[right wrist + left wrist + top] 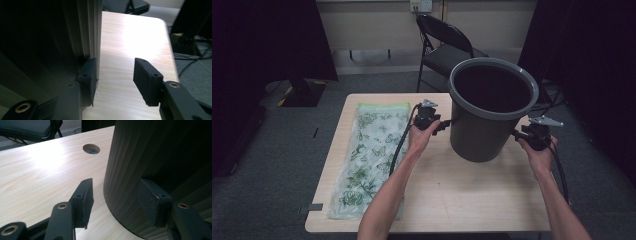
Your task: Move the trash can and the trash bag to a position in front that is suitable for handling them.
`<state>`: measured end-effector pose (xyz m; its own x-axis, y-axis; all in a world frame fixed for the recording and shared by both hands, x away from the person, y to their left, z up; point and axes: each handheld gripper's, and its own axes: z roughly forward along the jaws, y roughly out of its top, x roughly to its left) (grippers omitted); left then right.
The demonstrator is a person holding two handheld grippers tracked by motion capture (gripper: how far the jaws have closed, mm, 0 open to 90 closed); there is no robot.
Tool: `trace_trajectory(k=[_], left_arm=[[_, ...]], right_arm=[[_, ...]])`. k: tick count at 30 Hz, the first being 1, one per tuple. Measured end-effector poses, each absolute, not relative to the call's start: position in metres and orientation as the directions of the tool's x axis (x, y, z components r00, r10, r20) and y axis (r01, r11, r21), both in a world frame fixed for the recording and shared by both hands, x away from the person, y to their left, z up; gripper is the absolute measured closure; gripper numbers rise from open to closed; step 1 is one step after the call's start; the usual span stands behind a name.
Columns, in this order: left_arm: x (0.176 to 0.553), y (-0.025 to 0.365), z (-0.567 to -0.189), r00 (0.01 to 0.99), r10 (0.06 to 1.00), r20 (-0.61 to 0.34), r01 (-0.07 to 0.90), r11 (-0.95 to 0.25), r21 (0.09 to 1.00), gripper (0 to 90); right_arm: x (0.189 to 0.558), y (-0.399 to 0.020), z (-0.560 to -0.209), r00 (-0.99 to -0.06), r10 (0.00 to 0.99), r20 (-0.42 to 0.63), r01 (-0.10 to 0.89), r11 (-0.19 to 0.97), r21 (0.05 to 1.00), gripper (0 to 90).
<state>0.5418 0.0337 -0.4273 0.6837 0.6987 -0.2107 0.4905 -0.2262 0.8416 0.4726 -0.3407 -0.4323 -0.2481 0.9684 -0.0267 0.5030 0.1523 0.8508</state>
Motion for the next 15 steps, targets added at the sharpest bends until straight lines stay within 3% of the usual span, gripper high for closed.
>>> trace_trajectory(k=[13,15], left_arm=[[0.489,0.109,-0.433,0.662,0.707,-0.248,0.492,-0.161,0.855,46.3],[0.484,0.124,-0.431,0.651,0.722,-0.237,0.483,-0.153,0.862,34.1]], right_arm=[[0.446,-0.289,-0.43,-0.412,0.911,-0.038,0.48,0.252,0.84,51.8],[0.443,-0.281,-0.428,-0.424,0.905,-0.031,0.485,0.256,0.836,44.5]])
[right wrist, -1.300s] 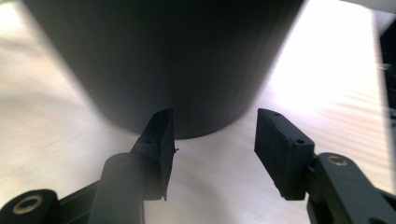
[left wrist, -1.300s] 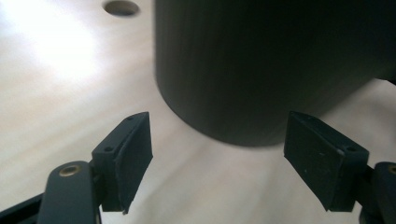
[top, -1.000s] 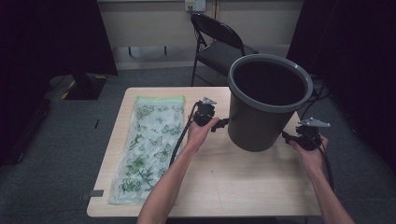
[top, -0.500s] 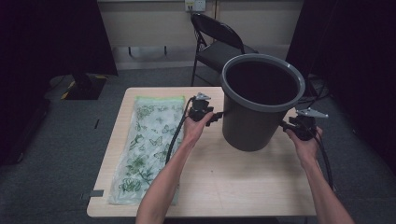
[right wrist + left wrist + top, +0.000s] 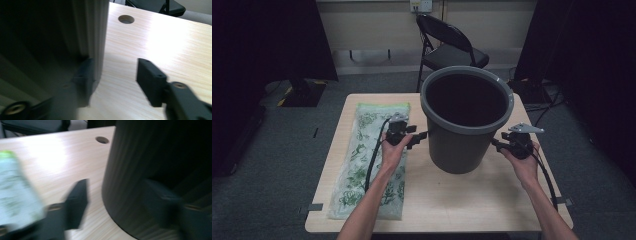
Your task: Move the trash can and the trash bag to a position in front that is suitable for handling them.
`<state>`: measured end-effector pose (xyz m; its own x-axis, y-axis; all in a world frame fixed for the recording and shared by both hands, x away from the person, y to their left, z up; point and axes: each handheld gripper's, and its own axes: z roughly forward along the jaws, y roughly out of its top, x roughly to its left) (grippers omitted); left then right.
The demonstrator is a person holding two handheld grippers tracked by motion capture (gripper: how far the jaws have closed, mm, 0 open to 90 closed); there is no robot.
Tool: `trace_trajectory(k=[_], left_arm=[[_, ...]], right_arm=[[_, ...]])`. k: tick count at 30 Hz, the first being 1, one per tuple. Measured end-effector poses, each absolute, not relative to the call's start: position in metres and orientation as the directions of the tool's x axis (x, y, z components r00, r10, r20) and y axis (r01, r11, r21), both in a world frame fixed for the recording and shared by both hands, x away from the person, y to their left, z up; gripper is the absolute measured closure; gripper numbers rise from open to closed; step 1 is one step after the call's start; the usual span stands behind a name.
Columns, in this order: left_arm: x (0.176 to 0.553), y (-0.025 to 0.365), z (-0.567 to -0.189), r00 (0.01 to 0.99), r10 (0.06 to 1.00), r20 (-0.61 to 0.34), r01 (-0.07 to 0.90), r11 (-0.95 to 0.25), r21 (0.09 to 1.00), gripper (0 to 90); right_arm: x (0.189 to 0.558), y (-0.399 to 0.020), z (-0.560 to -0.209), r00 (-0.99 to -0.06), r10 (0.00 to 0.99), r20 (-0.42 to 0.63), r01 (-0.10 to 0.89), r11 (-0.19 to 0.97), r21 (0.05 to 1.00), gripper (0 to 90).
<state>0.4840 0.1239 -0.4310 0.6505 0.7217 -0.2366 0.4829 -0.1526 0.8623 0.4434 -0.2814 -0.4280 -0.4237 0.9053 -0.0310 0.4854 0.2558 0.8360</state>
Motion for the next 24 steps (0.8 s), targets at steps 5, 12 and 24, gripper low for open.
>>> trace_trajectory(k=[5,12,24], left_arm=[[0.499,0.145,-0.426,0.565,0.789,-0.242,0.515,-0.108,0.85,29.6],[0.525,0.138,-0.424,0.578,0.776,-0.253,0.523,-0.114,0.845,26.6],[0.492,0.153,-0.421,0.626,0.745,-0.231,0.498,-0.154,0.853,40.4]], right_arm=[[0.455,-0.267,-0.427,-0.421,0.905,-0.065,0.472,0.28,0.836,36.7],[0.494,-0.273,-0.408,-0.391,0.919,0.045,0.45,0.149,0.88,34.1],[0.475,-0.252,-0.398,-0.498,0.866,0.05,0.437,0.201,0.877,45.4]])
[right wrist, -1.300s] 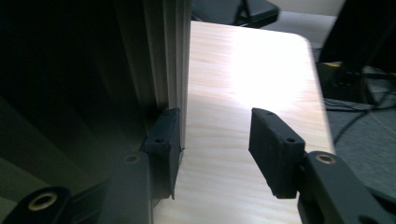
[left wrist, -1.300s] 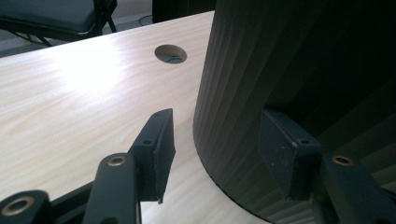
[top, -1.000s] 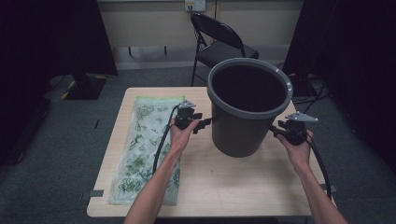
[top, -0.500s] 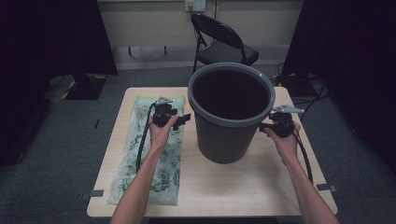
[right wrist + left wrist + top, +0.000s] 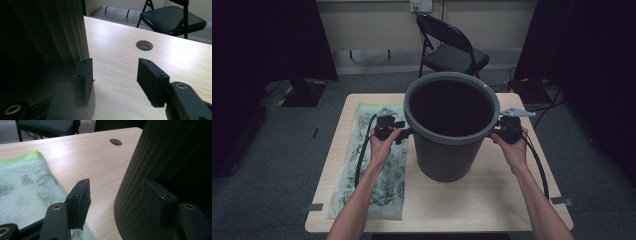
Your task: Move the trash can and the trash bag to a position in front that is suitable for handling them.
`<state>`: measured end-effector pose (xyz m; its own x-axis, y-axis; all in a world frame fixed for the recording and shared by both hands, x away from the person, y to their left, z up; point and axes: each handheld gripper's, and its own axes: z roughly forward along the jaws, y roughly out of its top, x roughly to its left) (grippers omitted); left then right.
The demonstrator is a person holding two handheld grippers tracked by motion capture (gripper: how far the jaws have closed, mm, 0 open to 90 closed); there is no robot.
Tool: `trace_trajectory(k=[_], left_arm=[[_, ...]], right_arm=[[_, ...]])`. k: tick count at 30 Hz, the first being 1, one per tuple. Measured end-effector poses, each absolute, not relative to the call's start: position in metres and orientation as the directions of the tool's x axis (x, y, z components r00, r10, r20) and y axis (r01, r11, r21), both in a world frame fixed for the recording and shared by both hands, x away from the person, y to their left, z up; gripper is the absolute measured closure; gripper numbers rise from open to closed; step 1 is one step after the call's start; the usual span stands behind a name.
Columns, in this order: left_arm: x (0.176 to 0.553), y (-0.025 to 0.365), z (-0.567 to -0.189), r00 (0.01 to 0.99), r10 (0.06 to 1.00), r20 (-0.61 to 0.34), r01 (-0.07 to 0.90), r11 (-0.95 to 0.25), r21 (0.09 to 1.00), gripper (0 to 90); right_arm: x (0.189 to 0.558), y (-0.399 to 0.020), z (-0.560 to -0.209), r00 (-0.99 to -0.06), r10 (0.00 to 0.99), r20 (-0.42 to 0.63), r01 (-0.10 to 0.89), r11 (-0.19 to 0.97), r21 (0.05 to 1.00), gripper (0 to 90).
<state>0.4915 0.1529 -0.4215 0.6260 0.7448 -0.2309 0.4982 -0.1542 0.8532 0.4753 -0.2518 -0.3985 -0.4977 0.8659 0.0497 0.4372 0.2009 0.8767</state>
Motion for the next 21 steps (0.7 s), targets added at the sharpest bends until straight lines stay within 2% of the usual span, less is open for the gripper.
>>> trace_trajectory(k=[4,5,9,19,21], left_arm=[[0.474,0.165,-0.422,0.626,0.737,-0.255,0.505,-0.133,0.853,41.0],[0.47,0.167,-0.422,0.625,0.74,-0.25,0.502,-0.136,0.854,40.9],[0.452,0.173,-0.42,0.623,0.748,-0.226,0.49,-0.148,0.859,40.7],[0.416,0.194,-0.417,0.629,0.745,-0.224,0.491,-0.157,0.857,34.7],[0.411,0.197,-0.417,0.63,0.75,-0.2,0.476,-0.17,0.863,32.5]], right_arm=[[0.463,-0.241,-0.396,-0.528,0.849,0.022,0.431,0.245,0.869,44.1],[0.457,-0.239,-0.396,-0.544,0.839,0.029,0.427,0.247,0.87,41.3],[0.449,-0.235,-0.397,-0.557,0.829,0.041,0.426,0.243,0.871,41.3],[0.429,-0.221,-0.397,-0.604,0.796,0.038,0.412,0.271,0.87,38.2],[0.426,-0.218,-0.397,-0.612,0.79,0.036,0.407,0.276,0.871,37.9]])
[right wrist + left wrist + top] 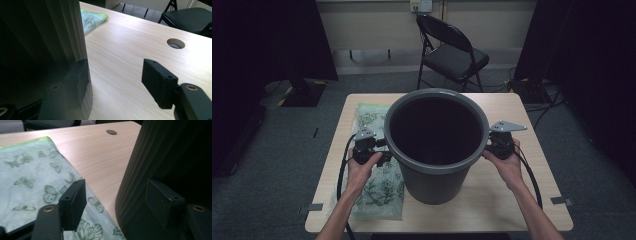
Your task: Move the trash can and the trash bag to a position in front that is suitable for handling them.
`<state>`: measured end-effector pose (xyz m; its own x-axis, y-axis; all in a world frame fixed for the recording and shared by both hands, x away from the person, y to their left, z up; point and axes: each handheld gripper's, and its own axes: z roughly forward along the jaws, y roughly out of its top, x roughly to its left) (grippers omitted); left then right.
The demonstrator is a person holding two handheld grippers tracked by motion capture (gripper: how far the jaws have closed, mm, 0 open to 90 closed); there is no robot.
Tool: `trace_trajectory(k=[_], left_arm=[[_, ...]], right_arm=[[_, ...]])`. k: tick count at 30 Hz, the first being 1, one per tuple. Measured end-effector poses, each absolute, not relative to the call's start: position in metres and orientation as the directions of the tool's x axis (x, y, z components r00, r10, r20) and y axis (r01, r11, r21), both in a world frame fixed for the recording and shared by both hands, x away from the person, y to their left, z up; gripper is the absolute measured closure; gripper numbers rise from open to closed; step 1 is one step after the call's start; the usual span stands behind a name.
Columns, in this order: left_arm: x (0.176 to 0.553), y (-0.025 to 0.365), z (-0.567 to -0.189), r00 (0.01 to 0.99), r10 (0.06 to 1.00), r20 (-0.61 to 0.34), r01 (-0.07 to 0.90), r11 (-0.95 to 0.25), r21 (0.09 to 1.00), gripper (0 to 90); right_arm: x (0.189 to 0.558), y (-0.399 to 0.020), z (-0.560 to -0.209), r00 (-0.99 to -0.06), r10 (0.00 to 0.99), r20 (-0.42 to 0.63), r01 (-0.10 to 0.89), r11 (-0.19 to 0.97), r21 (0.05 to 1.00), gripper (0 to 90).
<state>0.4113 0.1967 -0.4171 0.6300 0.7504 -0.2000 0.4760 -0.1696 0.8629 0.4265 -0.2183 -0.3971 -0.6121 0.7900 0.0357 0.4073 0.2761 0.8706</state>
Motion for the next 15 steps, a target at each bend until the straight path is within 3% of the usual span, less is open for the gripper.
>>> trace_trajectory(k=[12,15], left_arm=[[0.393,0.206,-0.417,0.626,0.755,-0.196,0.467,-0.162,0.869,36.0],[0.394,0.209,-0.42,0.636,0.746,-0.199,0.468,-0.168,0.868,32.3]], right_arm=[[0.423,-0.207,-0.397,-0.64,0.768,0.034,0.397,0.292,0.87,39.6],[0.424,-0.207,-0.396,-0.644,0.765,0.032,0.398,0.298,0.868,35.8]])
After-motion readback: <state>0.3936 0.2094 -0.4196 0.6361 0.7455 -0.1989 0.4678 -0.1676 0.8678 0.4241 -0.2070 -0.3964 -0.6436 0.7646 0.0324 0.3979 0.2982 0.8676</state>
